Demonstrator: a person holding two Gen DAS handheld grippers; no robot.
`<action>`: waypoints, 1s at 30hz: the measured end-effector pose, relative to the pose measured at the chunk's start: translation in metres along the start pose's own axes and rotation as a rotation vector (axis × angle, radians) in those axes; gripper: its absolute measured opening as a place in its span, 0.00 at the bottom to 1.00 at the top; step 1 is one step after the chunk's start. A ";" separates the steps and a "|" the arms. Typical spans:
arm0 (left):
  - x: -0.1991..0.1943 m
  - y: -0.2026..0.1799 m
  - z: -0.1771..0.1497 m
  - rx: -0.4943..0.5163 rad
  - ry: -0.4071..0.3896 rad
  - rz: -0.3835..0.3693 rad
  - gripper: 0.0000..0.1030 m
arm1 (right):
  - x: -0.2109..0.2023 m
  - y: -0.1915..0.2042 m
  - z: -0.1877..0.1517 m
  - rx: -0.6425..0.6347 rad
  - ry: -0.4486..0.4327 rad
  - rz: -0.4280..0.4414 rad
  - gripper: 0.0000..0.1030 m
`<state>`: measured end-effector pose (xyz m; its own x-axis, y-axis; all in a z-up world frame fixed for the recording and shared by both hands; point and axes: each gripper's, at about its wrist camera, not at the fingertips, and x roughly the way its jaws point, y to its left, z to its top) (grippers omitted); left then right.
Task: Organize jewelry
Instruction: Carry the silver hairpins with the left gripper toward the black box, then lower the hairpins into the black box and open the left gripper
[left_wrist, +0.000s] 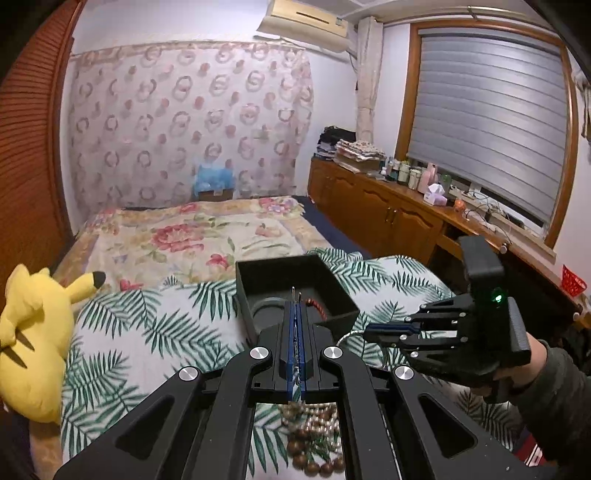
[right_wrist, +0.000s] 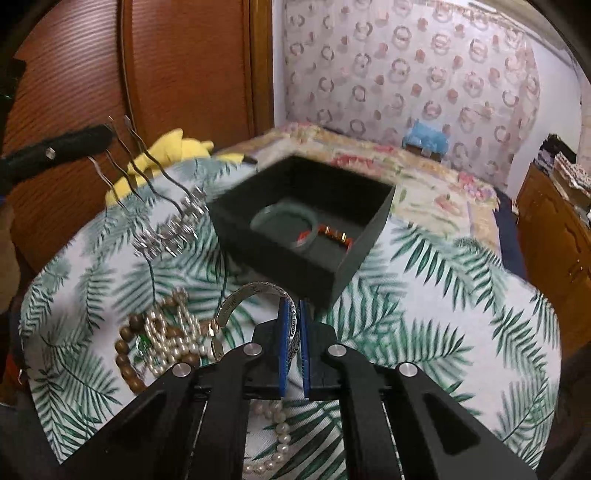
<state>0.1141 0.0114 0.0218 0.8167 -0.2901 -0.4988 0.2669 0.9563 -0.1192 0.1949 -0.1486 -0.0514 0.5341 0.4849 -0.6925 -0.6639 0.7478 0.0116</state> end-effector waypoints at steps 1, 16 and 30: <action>0.002 0.000 0.003 0.003 -0.001 -0.001 0.01 | -0.003 -0.002 0.004 0.000 -0.011 -0.001 0.06; 0.034 0.014 0.033 0.008 -0.005 0.029 0.01 | 0.028 -0.037 0.066 -0.007 -0.074 -0.036 0.06; 0.077 0.023 0.035 0.002 0.050 0.033 0.01 | 0.051 -0.041 0.058 0.037 -0.064 0.047 0.08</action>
<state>0.2009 0.0099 0.0103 0.7988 -0.2561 -0.5443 0.2411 0.9653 -0.1003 0.2799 -0.1283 -0.0453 0.5358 0.5474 -0.6429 -0.6702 0.7388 0.0705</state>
